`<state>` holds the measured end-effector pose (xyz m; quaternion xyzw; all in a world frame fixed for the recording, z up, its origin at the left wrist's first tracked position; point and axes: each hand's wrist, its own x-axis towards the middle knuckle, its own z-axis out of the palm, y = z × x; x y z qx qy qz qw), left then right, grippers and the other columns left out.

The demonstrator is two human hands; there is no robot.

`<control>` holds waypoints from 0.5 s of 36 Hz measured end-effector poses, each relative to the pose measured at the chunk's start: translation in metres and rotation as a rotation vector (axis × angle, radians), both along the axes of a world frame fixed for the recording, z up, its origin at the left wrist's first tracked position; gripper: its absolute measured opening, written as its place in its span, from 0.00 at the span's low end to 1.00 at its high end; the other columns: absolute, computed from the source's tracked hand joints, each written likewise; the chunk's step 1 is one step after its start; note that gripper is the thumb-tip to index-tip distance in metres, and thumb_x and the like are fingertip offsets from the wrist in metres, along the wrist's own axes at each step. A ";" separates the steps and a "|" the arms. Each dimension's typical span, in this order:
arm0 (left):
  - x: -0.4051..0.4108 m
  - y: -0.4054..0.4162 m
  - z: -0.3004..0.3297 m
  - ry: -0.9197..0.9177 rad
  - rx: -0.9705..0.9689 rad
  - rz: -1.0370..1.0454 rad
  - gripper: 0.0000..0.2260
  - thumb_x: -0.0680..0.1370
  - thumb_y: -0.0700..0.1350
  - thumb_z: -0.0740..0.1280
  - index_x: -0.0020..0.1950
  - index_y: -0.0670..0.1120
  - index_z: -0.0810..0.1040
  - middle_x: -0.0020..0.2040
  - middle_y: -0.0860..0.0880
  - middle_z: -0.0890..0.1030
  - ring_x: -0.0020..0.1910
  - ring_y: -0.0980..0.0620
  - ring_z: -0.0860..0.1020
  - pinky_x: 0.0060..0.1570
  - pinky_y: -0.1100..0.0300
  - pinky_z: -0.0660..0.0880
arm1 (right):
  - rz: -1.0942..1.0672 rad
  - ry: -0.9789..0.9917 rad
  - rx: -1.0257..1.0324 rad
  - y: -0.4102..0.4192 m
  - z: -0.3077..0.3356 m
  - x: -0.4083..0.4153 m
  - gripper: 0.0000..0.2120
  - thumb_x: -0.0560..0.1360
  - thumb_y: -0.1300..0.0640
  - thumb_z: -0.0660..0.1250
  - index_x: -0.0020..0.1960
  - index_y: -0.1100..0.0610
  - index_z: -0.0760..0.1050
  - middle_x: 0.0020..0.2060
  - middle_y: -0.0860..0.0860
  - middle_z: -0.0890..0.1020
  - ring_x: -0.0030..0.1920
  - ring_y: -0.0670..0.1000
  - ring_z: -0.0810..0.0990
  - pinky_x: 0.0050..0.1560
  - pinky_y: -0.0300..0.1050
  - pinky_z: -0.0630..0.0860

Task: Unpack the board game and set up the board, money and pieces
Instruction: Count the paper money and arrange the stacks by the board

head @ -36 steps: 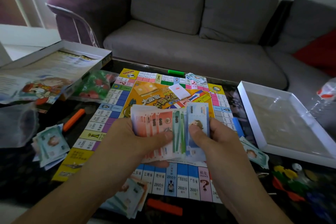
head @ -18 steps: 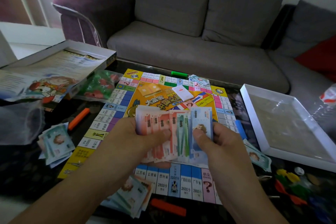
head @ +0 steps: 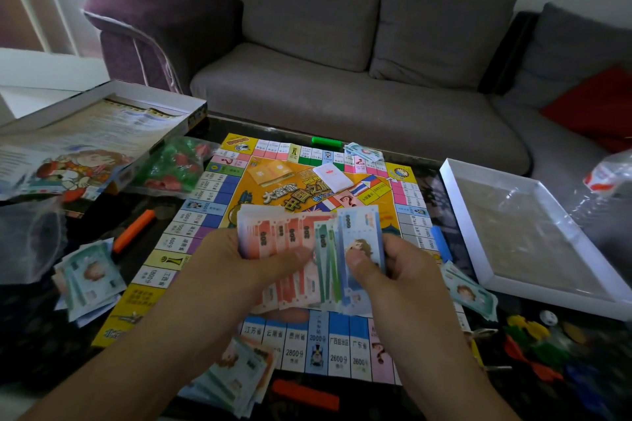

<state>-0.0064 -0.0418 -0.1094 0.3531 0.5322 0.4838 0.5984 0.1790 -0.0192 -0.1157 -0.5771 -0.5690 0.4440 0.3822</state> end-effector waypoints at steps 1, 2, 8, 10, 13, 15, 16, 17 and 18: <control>0.000 0.000 0.000 0.001 0.001 0.009 0.06 0.76 0.38 0.74 0.52 0.43 0.87 0.49 0.42 0.88 0.46 0.40 0.88 0.40 0.42 0.86 | 0.006 0.000 -0.001 0.000 0.000 0.001 0.06 0.83 0.50 0.67 0.56 0.43 0.83 0.45 0.44 0.88 0.46 0.47 0.87 0.51 0.55 0.86; 0.000 0.000 0.000 0.002 0.001 0.015 0.06 0.76 0.38 0.74 0.52 0.43 0.87 0.48 0.41 0.88 0.46 0.40 0.88 0.39 0.42 0.86 | 0.010 -0.004 -0.001 0.000 0.000 0.001 0.07 0.83 0.51 0.67 0.57 0.44 0.83 0.45 0.43 0.88 0.46 0.46 0.87 0.50 0.53 0.86; 0.000 -0.001 0.004 -0.024 -0.011 0.012 0.07 0.75 0.39 0.74 0.52 0.41 0.87 0.48 0.40 0.88 0.45 0.40 0.88 0.36 0.46 0.86 | 0.009 0.011 -0.006 0.000 0.000 0.001 0.07 0.84 0.52 0.67 0.57 0.45 0.83 0.45 0.45 0.88 0.46 0.48 0.87 0.51 0.58 0.86; -0.003 0.000 0.007 -0.016 -0.013 0.009 0.08 0.75 0.39 0.74 0.52 0.39 0.86 0.47 0.40 0.88 0.44 0.40 0.88 0.35 0.48 0.85 | 0.002 0.012 -0.001 0.000 0.001 0.002 0.07 0.84 0.52 0.67 0.57 0.44 0.83 0.45 0.46 0.88 0.47 0.50 0.87 0.51 0.59 0.85; -0.016 0.005 0.012 -0.002 -0.010 0.061 0.08 0.74 0.39 0.73 0.52 0.38 0.84 0.46 0.40 0.88 0.43 0.40 0.88 0.39 0.45 0.86 | 0.001 0.001 0.010 0.003 0.005 0.005 0.06 0.83 0.50 0.67 0.55 0.44 0.83 0.46 0.46 0.88 0.47 0.51 0.87 0.52 0.60 0.85; -0.027 0.011 0.015 0.023 0.003 0.130 0.09 0.74 0.39 0.74 0.54 0.39 0.84 0.47 0.42 0.88 0.44 0.42 0.88 0.43 0.43 0.85 | 0.046 -0.059 0.023 0.004 0.006 0.006 0.05 0.83 0.49 0.68 0.54 0.42 0.82 0.47 0.47 0.87 0.48 0.52 0.86 0.54 0.61 0.84; -0.033 0.014 0.017 0.025 0.014 0.169 0.09 0.75 0.39 0.74 0.55 0.39 0.84 0.47 0.43 0.88 0.44 0.43 0.88 0.41 0.45 0.85 | 0.096 -0.099 0.022 0.003 0.006 0.005 0.04 0.83 0.49 0.68 0.54 0.42 0.81 0.48 0.50 0.86 0.49 0.54 0.85 0.54 0.61 0.83; -0.038 0.015 0.018 0.017 0.023 0.206 0.10 0.75 0.39 0.74 0.56 0.39 0.83 0.47 0.43 0.88 0.44 0.43 0.88 0.39 0.46 0.85 | 0.156 -0.140 0.013 0.000 0.004 0.002 0.04 0.83 0.49 0.67 0.54 0.42 0.81 0.49 0.52 0.85 0.50 0.56 0.85 0.54 0.63 0.82; -0.042 0.016 0.019 0.003 0.030 0.235 0.10 0.75 0.39 0.74 0.56 0.39 0.83 0.47 0.44 0.89 0.44 0.44 0.88 0.37 0.47 0.85 | 0.215 -0.184 0.002 -0.003 0.002 -0.002 0.04 0.84 0.48 0.67 0.54 0.44 0.81 0.49 0.53 0.84 0.50 0.57 0.84 0.53 0.63 0.81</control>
